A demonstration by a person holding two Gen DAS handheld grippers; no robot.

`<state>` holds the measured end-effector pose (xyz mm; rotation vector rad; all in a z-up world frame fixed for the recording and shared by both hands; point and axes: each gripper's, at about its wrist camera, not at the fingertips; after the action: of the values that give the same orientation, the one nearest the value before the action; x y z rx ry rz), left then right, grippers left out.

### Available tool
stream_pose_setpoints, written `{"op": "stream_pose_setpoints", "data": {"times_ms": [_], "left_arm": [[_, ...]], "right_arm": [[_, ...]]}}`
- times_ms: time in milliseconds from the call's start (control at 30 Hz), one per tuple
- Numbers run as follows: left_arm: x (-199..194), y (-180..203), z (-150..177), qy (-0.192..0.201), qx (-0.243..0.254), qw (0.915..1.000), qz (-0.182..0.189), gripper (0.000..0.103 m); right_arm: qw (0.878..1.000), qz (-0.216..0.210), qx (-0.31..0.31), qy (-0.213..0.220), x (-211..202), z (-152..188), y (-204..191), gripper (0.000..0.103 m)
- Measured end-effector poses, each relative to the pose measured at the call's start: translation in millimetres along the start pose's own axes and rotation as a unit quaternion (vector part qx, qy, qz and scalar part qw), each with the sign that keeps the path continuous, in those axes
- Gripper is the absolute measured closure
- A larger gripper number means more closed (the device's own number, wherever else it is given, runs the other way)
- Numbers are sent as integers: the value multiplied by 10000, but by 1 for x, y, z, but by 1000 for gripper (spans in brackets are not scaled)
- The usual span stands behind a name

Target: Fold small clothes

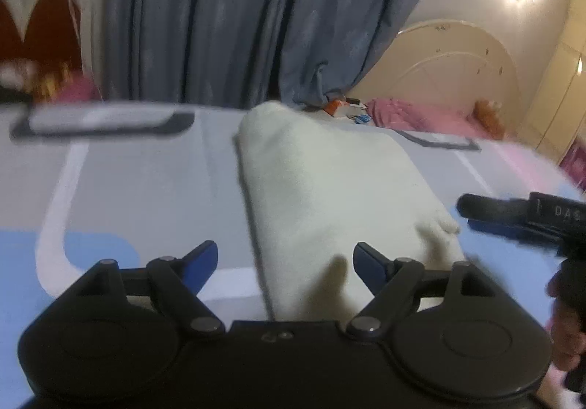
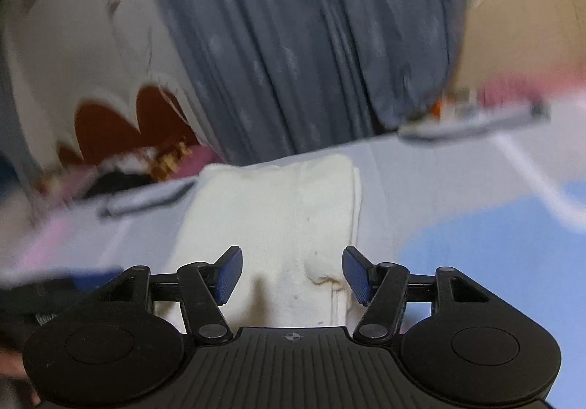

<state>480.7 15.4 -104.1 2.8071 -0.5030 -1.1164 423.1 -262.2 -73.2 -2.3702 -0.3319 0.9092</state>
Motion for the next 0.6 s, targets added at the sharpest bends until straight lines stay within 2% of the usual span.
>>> {"op": "stream_pose_setpoints", "data": {"times_ms": [67, 133, 267, 367, 500, 600], "left_arm": [[5, -24, 0, -96, -562, 9981, 245, 25], [14, -44, 0, -228, -1087, 9925, 518, 25], [29, -60, 2, -321, -1539, 9833, 912, 28], [36, -61, 3, -329, -1569, 9821, 987, 28], [42, -59, 2, -303, -1455, 9833, 1048, 28], [45, -60, -1, -349, -1423, 9813, 1252, 31]], "right_arm": [[9990, -34, 443, 21, 0, -7, 18, 43], [9976, -50, 698, 10, 2, -12, 31, 43], [9929, -292, 1138, -192, 15, -15, 50, 43], [9894, -408, 1352, -335, 21, -16, 61, 43], [9891, -570, 1326, -277, 19, -17, 62, 43], [9866, -729, 1361, -523, 33, -20, 62, 43]]}}
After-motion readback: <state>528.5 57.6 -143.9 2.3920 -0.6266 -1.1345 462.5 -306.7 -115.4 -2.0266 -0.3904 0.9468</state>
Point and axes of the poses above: each gripper's, at about its wrist camera, not at the fingertips, and x roughly the way its jaws point, y to its right, z to its underside, and after that the axes turned 5 degrees about x, right-handed
